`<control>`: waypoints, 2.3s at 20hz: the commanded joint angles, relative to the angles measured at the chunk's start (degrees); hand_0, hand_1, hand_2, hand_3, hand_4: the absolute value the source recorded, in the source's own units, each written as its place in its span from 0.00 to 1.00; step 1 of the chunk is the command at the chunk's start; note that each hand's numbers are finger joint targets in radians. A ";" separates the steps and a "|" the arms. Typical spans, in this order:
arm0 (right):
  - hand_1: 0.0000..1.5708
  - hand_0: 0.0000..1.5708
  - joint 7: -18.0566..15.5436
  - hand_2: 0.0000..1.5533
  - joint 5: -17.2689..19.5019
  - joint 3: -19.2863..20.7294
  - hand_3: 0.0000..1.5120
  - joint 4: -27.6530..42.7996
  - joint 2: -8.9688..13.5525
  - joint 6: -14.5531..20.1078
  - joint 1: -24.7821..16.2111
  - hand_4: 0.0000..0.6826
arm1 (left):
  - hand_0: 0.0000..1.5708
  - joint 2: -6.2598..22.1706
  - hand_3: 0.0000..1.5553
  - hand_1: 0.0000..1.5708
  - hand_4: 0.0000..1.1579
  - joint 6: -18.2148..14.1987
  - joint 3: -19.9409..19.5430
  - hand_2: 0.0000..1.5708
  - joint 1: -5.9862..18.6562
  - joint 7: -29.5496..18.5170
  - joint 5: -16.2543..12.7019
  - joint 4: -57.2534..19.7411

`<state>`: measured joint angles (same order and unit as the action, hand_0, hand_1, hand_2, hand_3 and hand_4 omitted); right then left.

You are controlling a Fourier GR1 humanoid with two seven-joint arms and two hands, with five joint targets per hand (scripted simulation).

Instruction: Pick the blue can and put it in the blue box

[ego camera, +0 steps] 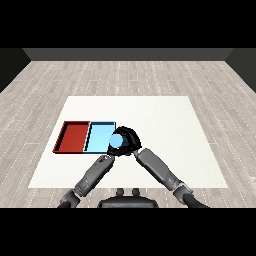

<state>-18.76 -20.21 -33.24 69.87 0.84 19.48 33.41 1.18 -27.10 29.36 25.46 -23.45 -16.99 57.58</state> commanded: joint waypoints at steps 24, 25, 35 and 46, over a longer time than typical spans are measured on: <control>0.00 0.00 3.48 0.00 -0.52 8.57 0.00 10.49 2.76 -8.12 -9.99 0.00 | 1.00 0.52 0.96 1.00 0.98 4.75 -7.13 1.00 1.95 -3.87 2.84 -7.86; 0.00 0.00 4.13 0.00 0.68 7.57 0.00 15.17 3.92 -8.00 -13.40 0.00 | 1.00 -1.16 0.96 1.00 0.98 -0.72 -2.15 1.00 -0.52 0.04 3.55 -1.91; 0.00 0.00 2.32 0.00 -3.36 17.61 0.00 26.50 8.80 -12.20 -23.99 0.00 | 1.00 0.68 0.96 1.00 0.97 1.89 -7.05 1.00 -1.09 0.42 7.46 -3.38; 0.00 0.00 5.84 0.00 -7.06 26.50 0.00 36.31 14.04 -11.91 -32.92 0.00 | 1.00 13.36 0.96 1.00 0.97 5.67 -19.73 1.00 7.50 7.59 5.00 -15.93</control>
<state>-14.63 -25.96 -8.81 102.73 13.59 7.25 3.62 9.81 -22.87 14.08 29.96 -18.50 -10.81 46.43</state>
